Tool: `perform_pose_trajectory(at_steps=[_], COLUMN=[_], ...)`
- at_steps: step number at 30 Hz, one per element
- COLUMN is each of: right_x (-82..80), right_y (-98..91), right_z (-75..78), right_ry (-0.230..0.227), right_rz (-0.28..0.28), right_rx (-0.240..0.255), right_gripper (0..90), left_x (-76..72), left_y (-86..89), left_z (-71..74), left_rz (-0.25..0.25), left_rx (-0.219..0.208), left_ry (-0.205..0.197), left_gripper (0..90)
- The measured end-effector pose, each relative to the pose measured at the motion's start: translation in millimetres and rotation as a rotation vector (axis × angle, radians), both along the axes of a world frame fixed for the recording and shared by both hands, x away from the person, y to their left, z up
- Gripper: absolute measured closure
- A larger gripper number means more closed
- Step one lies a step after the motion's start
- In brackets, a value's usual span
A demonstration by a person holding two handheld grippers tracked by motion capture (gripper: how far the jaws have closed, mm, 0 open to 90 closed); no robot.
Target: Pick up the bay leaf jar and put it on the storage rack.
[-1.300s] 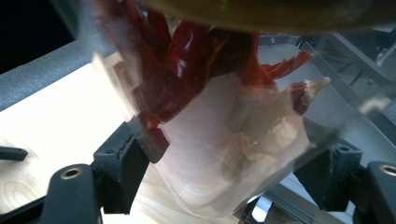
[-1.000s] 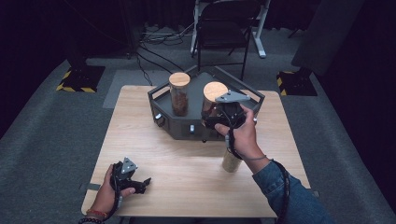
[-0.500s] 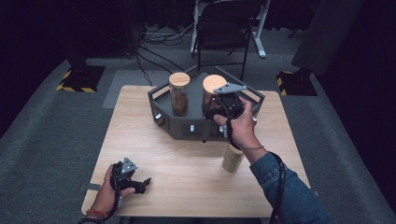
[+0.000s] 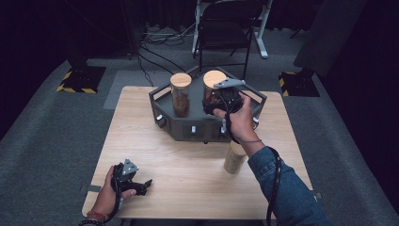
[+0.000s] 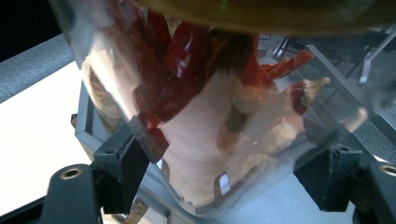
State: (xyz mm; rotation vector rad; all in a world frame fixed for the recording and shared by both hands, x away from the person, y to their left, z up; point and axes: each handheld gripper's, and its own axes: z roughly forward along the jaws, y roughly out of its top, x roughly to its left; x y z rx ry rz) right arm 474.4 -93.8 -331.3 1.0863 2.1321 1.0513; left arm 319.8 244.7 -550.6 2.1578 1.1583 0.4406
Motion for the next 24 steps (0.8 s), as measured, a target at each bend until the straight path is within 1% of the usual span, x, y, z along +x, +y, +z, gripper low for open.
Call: perform_pose_trajectory(at_steps=[3,5,10,14,21,24], right_x=[4.1,8.1,15.8,21.2,26.2,27.6], right_y=[0.1,1.0,1.6,2.8,5.3,6.0], right_z=[-1.3,-3.3,-7.8,-11.7,-18.5,-21.4], right_ry=[-0.001,0.003,0.016,0.017,0.03,0.042], right_rz=[-0.003,-0.006,-0.013,-0.023,-0.029,-0.029], right_rx=[0.001,-0.009,-0.004,0.0,-0.004,-0.002], right_gripper=[25.3,25.3,25.3,25.3,25.3,25.3], left_x=[-0.1,0.0,0.0,-0.1,-0.1,-0.1], left_y=[0.0,0.0,0.0,-0.1,-0.2,-0.2], left_z=[0.0,0.0,0.0,0.0,-0.1,-0.1], left_rz=[0.001,0.0,0.0,0.0,-0.004,-0.004], left_rx=[0.0,0.0,0.0,-0.001,-0.001,-0.001], left_ry=[0.0,0.0,0.0,0.001,-0.001,-0.001], left_gripper=[0.2,0.2,0.2,0.2,0.2,0.2])
